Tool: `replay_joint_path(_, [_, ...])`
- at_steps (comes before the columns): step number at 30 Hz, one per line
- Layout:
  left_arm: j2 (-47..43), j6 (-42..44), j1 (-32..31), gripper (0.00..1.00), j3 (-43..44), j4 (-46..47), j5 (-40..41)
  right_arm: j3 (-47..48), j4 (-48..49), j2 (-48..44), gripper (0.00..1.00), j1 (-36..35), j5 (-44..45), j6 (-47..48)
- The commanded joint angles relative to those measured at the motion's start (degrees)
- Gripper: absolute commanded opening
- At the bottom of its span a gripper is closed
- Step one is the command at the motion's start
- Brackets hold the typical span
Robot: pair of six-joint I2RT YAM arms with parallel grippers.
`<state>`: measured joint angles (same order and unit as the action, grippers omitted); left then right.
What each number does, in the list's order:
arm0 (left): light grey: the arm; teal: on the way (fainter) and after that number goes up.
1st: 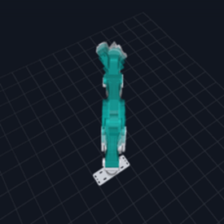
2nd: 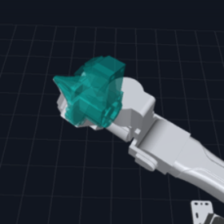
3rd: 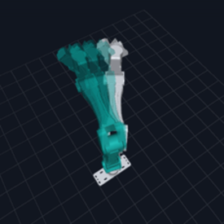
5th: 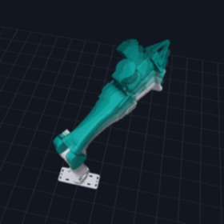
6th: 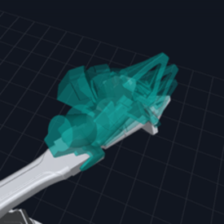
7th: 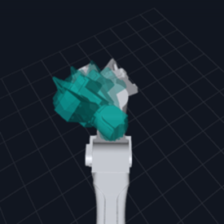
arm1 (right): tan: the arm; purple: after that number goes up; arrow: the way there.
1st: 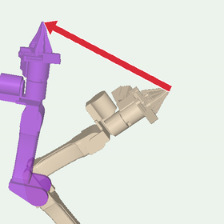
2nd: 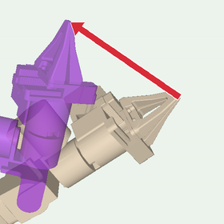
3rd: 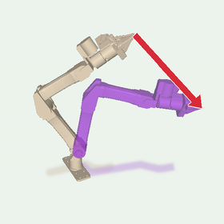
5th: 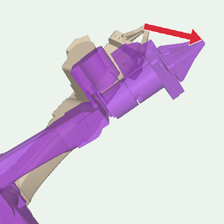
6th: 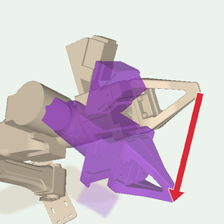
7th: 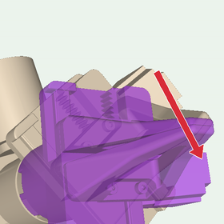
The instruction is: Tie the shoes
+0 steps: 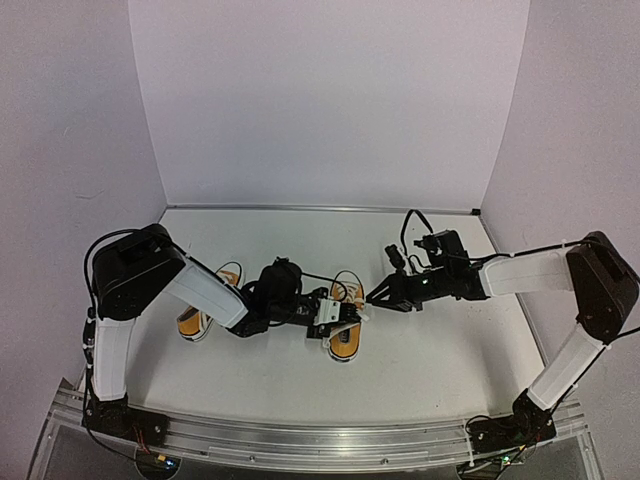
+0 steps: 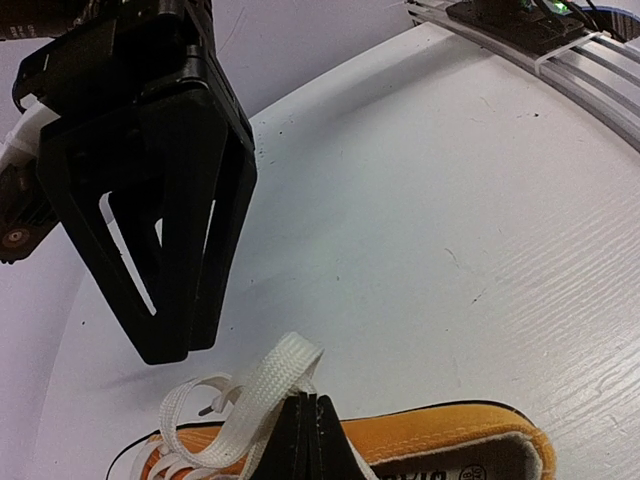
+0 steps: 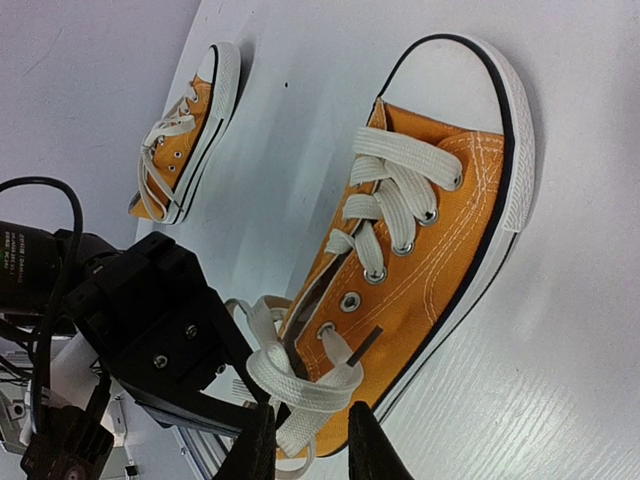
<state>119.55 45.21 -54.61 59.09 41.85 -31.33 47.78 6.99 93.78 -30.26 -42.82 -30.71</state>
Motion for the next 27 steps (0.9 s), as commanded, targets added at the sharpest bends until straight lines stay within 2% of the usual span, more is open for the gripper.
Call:
replay_joint_path(1, [0.5,0.5,-0.3,0.00,1.3,0.2,0.0,-0.1,2.6,0.4,0.25,0.1,-2.7,0.2])
replay_joint_path(9, [0.6,0.4,-0.3,0.00,1.5,0.3,0.1,-1.1,2.8,1.0,0.22,-0.2,-3.2,0.2])
replay_joint_path(27, [0.4,0.5,-0.7,0.00,1.6,0.6,0.1,-0.5,4.9,3.8,0.26,-2.2,-2.3,-1.1])
